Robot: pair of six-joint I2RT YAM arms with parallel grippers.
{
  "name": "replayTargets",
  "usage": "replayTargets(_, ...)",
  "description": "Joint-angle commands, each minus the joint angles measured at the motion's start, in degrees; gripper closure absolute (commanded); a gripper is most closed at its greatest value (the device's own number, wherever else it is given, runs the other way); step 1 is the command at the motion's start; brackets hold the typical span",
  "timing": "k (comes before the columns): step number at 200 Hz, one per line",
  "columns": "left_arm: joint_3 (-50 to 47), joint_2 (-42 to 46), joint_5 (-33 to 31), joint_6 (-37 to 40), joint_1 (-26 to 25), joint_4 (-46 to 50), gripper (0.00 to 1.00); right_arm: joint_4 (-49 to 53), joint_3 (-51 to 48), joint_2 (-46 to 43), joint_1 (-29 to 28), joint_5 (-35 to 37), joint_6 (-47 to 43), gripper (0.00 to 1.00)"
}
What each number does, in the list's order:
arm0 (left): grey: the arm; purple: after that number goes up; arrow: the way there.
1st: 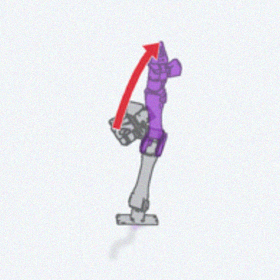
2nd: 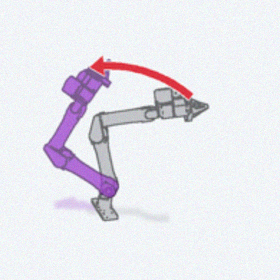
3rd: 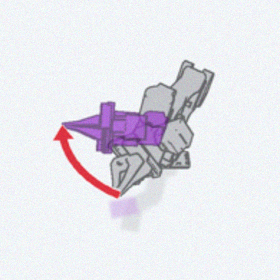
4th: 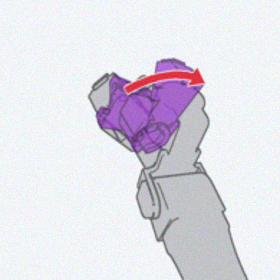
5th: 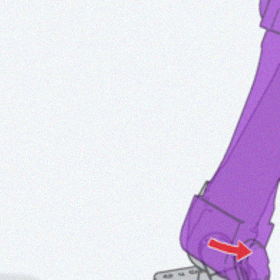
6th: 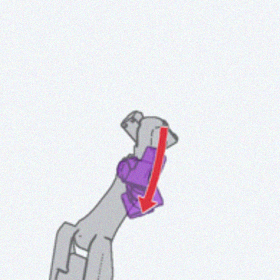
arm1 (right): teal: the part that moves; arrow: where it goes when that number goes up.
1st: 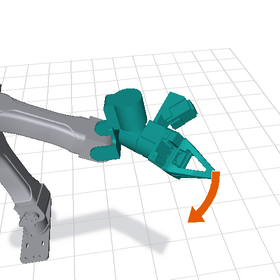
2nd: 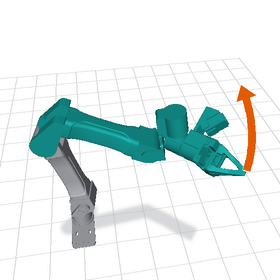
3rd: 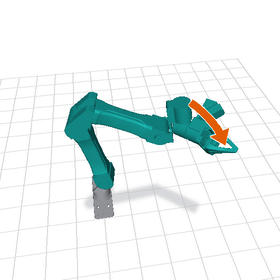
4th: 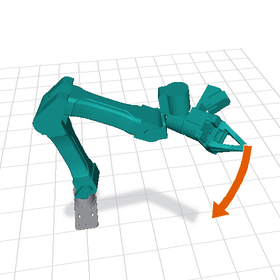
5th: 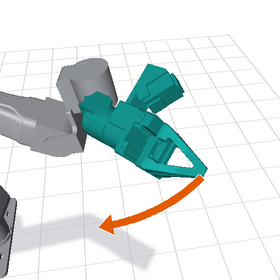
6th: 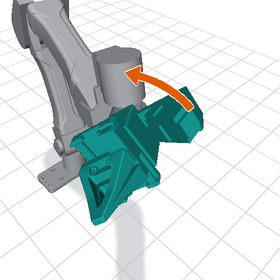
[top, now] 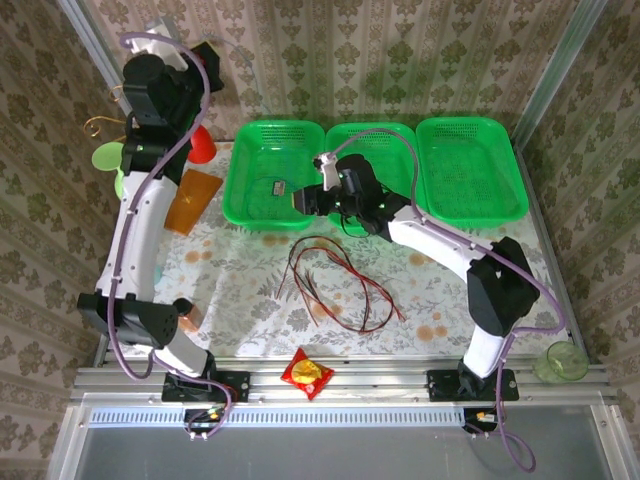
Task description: Untangle the cables
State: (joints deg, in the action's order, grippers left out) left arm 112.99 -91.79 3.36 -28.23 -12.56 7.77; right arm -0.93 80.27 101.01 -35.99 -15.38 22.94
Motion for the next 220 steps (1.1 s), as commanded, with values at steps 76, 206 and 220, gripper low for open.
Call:
replayTargets(76,9.6,-9.4,3.3,3.9,0.7,3.3,1.0,2.3,-12.4,-15.2,2.9,-0.7,-1.8,0.36)
replayTargets(206,7.0,-12.9,2.5,7.4,-3.0,7.5,1.0,5.4,-12.5,-20.4,3.4,-0.6,-1.9,0.36)
replayTargets(220,4.3,-12.7,-0.4,9.9,-3.6,10.5,1.0,6.0,-13.4,-21.8,3.5,-0.2,-2.1,0.35)
